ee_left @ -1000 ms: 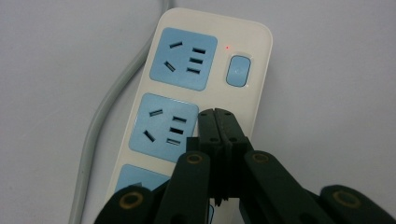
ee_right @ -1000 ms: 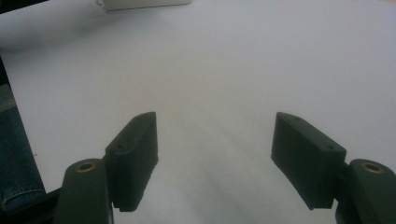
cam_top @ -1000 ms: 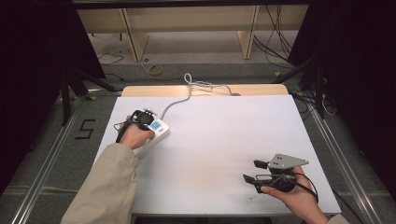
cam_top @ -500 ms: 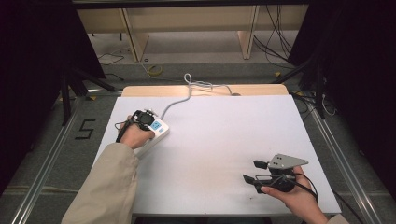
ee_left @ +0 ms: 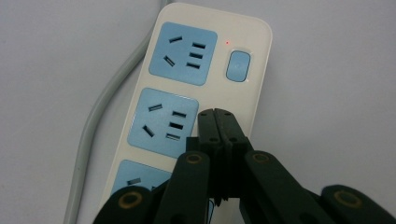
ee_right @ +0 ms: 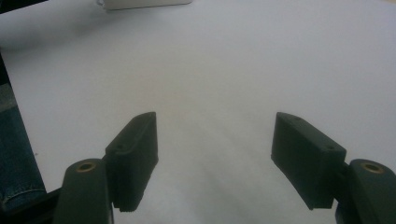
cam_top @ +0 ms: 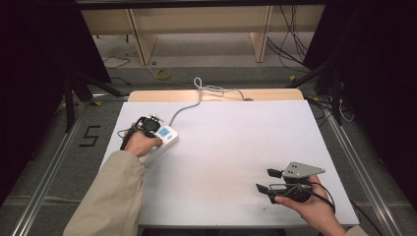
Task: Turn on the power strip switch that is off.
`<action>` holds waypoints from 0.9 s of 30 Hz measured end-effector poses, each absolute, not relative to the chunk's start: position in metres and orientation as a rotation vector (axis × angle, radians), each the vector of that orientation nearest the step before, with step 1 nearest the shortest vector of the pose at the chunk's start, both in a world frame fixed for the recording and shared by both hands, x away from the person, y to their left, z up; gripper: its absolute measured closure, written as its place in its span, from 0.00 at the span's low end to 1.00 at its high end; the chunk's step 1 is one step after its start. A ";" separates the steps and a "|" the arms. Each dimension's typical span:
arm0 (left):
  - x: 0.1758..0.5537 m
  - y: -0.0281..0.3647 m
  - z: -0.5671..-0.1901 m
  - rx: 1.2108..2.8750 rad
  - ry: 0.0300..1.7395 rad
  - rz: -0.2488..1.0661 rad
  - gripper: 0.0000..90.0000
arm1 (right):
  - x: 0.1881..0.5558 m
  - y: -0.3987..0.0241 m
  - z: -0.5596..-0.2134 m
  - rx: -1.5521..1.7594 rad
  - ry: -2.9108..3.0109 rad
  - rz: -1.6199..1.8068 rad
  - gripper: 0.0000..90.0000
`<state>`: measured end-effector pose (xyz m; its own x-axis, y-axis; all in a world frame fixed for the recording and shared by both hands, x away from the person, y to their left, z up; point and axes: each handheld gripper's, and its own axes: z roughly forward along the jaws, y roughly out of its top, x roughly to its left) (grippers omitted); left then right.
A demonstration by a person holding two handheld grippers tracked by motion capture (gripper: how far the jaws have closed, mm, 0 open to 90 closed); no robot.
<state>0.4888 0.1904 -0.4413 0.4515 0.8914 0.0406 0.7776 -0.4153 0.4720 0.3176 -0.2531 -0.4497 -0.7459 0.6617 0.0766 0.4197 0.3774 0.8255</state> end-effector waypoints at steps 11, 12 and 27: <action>0.482 0.188 -0.432 2.302 1.327 0.516 0.85 | 0.317 -0.254 -0.449 0.962 2.367 1.305 0.35; 0.481 0.188 -0.430 2.300 1.314 0.531 0.83 | 0.317 -0.254 -0.449 0.961 2.366 1.305 0.35; 0.457 0.187 -0.417 2.245 1.124 0.495 0.34 | 0.317 -0.254 -0.449 0.961 2.366 1.298 0.35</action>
